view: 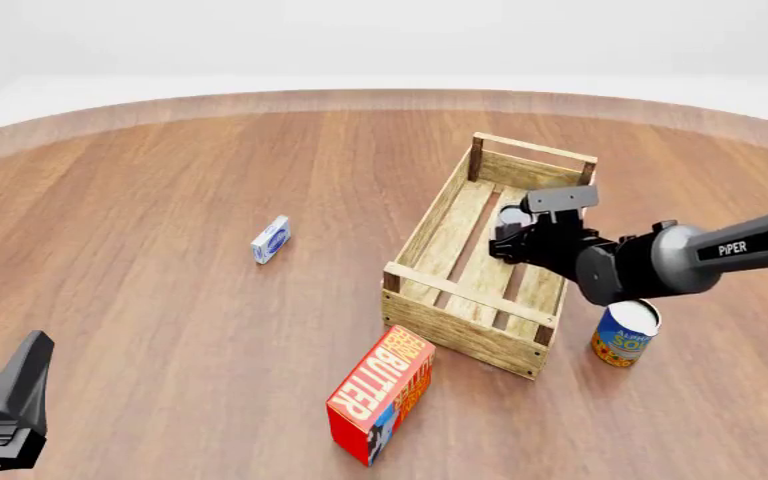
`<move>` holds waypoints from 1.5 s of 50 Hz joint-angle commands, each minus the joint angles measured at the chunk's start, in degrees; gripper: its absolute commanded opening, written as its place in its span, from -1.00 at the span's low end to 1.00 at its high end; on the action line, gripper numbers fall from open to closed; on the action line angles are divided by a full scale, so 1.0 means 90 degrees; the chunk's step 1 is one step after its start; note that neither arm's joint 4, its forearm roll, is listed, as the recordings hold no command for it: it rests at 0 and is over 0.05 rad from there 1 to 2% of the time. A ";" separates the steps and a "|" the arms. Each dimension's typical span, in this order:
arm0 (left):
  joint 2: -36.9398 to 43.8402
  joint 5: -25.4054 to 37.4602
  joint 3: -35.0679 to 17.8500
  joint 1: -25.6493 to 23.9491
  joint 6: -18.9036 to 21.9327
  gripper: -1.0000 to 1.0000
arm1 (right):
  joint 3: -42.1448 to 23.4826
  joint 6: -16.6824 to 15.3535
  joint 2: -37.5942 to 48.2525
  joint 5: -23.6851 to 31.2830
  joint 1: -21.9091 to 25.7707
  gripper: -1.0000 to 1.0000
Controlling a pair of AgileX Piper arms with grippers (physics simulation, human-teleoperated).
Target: Pick up the tomato sauce, and put it in the wooden tray.
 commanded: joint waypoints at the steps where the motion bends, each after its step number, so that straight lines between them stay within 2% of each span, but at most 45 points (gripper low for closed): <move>1: 0.0000 0.0000 0.0000 0.0000 0.0000 1.00 | -0.0013 0.0097 -0.0024 -0.0025 -0.0017 1.00; 34: 0.0000 0.0000 0.0000 0.0000 0.0000 1.00 | 0.0214 -0.0029 -0.0693 0.0309 -0.0098 1.00; 57: 0.0000 0.0000 0.0000 0.0000 0.0000 1.00 | 0.0647 -0.0228 -0.2019 0.0884 -0.0128 1.00; 75: 0.0000 0.0000 0.0000 0.0000 0.0000 1.00 | 0.0967 -0.0338 -0.3173 0.1563 -0.0110 1.00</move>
